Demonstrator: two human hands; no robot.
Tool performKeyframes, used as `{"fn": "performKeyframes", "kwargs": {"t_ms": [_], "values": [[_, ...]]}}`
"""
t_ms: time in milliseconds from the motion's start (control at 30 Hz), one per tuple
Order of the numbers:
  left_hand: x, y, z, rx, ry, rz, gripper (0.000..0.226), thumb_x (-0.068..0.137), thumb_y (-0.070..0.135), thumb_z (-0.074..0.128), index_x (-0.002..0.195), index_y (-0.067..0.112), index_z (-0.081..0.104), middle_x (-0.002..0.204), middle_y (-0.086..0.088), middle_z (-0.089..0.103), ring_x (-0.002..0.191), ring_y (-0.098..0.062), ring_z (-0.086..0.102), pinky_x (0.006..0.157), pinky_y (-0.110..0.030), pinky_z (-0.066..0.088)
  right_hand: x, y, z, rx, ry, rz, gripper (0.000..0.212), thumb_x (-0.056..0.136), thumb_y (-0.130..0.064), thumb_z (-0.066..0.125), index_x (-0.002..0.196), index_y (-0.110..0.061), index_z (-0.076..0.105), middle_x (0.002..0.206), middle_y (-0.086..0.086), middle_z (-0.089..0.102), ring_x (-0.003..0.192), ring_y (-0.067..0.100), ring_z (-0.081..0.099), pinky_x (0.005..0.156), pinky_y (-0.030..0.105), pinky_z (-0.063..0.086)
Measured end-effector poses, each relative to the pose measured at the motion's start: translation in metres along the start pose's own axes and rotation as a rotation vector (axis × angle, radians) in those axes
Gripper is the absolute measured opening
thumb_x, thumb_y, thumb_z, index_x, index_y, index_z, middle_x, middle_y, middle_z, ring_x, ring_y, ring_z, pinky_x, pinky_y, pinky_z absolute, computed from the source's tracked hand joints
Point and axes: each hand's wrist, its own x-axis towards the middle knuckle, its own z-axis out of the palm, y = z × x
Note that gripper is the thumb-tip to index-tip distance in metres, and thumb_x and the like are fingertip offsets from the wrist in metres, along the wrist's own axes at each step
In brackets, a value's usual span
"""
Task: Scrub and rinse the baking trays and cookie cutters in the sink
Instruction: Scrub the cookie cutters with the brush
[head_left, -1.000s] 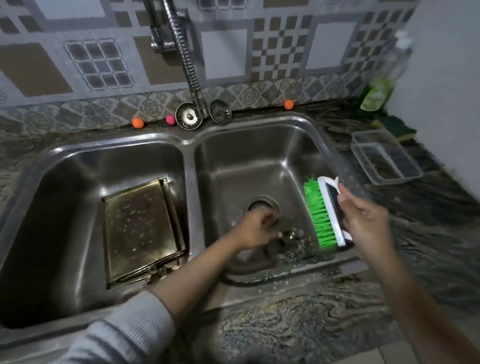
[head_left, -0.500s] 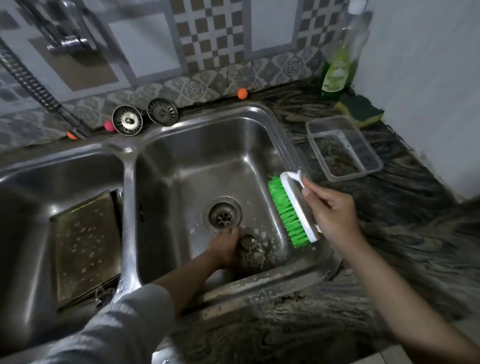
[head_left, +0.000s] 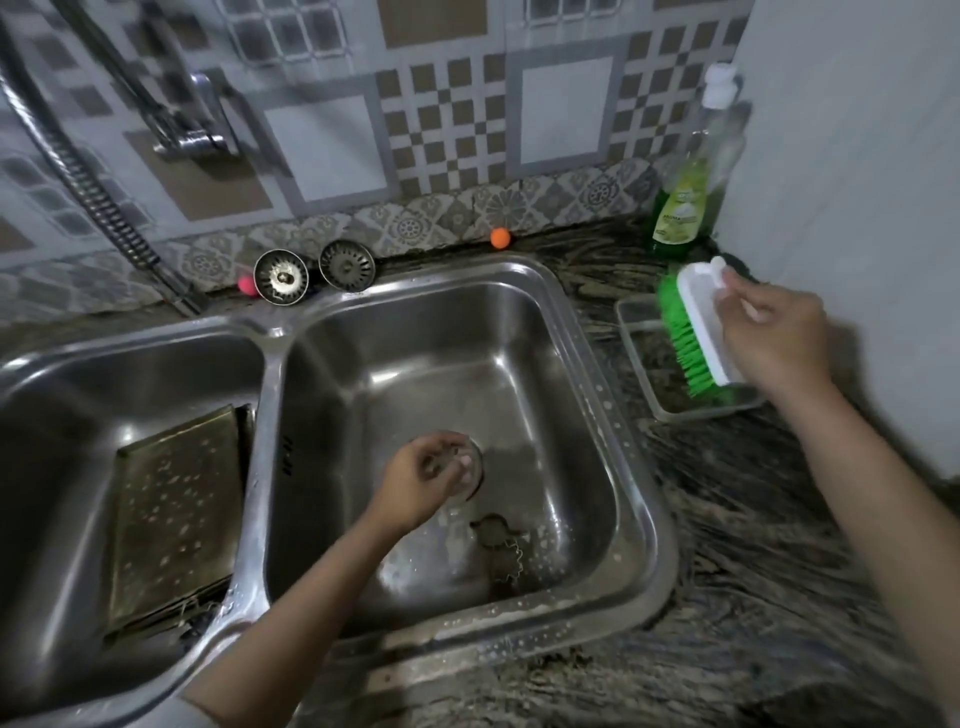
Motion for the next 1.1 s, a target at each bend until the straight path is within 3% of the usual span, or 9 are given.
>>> {"fn": "performKeyframes", "kwargs": {"t_ms": [100, 267, 400, 533, 667, 800, 933, 1000, 1100], "values": [[-0.009, 0.015, 0.004, -0.197, 0.019, -0.065, 0.018, 0.086, 0.017, 0.068, 0.104, 0.015, 0.069, 0.105, 0.005, 0.066, 0.091, -0.016, 0.067, 0.064, -0.021, 0.055, 0.012, 0.014, 0.01, -0.247, -0.113, -0.034, 0.035, 0.092, -0.027, 0.056, 0.125, -0.017, 0.061, 0.13, 0.011, 0.059, 0.119, 0.025, 0.054, 0.094, 0.022, 0.038], [-0.016, 0.027, 0.009, -0.479, 0.064, -0.171, 0.021, 0.082, 0.006, 0.07, 0.102, 0.012, 0.07, 0.105, -0.01, 0.065, 0.08, -0.017, 0.068, 0.065, -0.027, 0.057, 0.015, 0.03, 0.029, -0.414, -0.215, -0.029, 0.037, 0.094, -0.031, 0.053, 0.128, -0.019, 0.059, 0.123, 0.017, 0.062, 0.113, 0.036, 0.056, 0.086, 0.036, 0.049], [-0.017, 0.034, 0.007, -0.618, 0.099, -0.197, 0.025, 0.077, -0.003, 0.071, 0.095, 0.014, 0.07, 0.093, -0.009, 0.067, 0.08, -0.024, 0.064, 0.061, -0.025, 0.055, 0.016, 0.031, 0.032, -0.447, -0.237, -0.055, 0.037, 0.094, -0.032, 0.052, 0.129, -0.021, 0.059, 0.123, 0.017, 0.063, 0.112, 0.036, 0.056, 0.081, 0.035, 0.049], [-0.016, 0.04, 0.003, -0.704, 0.112, -0.227, 0.025, 0.074, -0.001, 0.074, 0.09, 0.018, 0.073, 0.088, -0.007, 0.067, 0.08, -0.025, 0.066, 0.075, -0.038, 0.053, 0.011, 0.013, 0.022, -0.291, -0.119, -0.049, 0.037, 0.094, -0.027, 0.055, 0.128, -0.016, 0.058, 0.129, 0.014, 0.059, 0.118, 0.026, 0.054, 0.088, 0.022, 0.039], [-0.017, 0.051, 0.0, -0.84, 0.06, -0.223, 0.033, 0.069, 0.01, 0.072, 0.101, 0.015, 0.07, 0.094, -0.007, 0.068, 0.081, -0.022, 0.068, 0.083, -0.042, 0.051, -0.014, -0.024, 0.014, 0.255, 0.011, -0.029, 0.031, 0.092, -0.022, 0.06, 0.123, -0.021, 0.061, 0.124, -0.002, 0.062, 0.102, -0.001, 0.057, 0.084, 0.011, 0.043], [-0.017, 0.067, 0.002, -1.01, -0.065, -0.224, 0.035, 0.074, 0.011, 0.064, 0.109, 0.013, 0.064, 0.099, -0.009, 0.067, 0.079, -0.019, 0.069, 0.066, -0.028, 0.056, -0.058, -0.053, 0.032, 0.39, -0.174, -0.079, 0.03, 0.09, -0.022, 0.062, 0.116, -0.036, 0.06, 0.113, -0.006, 0.067, 0.086, 0.008, 0.065, 0.067, 0.025, 0.053], [-0.022, 0.084, 0.008, -1.101, -0.177, -0.198, 0.031, 0.076, 0.014, 0.059, 0.106, 0.014, 0.063, 0.078, -0.005, 0.07, 0.066, -0.015, 0.068, 0.057, -0.024, 0.057, -0.097, -0.072, 0.064, 0.4, -0.33, -0.238, 0.03, 0.089, -0.015, 0.062, 0.118, -0.023, 0.06, 0.102, -0.004, 0.07, 0.075, 0.0, 0.065, 0.056, 0.023, 0.053], [-0.023, 0.088, 0.003, -1.191, -0.187, -0.201, 0.025, 0.079, 0.014, 0.056, 0.104, 0.013, 0.06, 0.061, 0.0, 0.057, 0.055, -0.009, 0.059, 0.051, -0.023, 0.056, -0.112, -0.075, 0.074, 0.389, -0.392, -0.329, 0.032, 0.09, -0.011, 0.061, 0.121, -0.017, 0.058, 0.111, -0.001, 0.067, 0.083, -0.008, 0.063, 0.063, 0.012, 0.05], [-0.021, 0.082, -0.017, -1.236, -0.134, -0.212, 0.015, 0.09, 0.014, 0.048, 0.102, 0.014, 0.057, 0.054, 0.004, 0.056, 0.051, -0.006, 0.059, 0.049, -0.022, 0.057, -0.127, -0.063, 0.08, 0.344, -0.438, -0.41, 0.034, 0.09, -0.01, 0.061, 0.123, -0.017, 0.056, 0.117, -0.003, 0.062, 0.092, -0.003, 0.064, 0.073, 0.018, 0.053]]}}
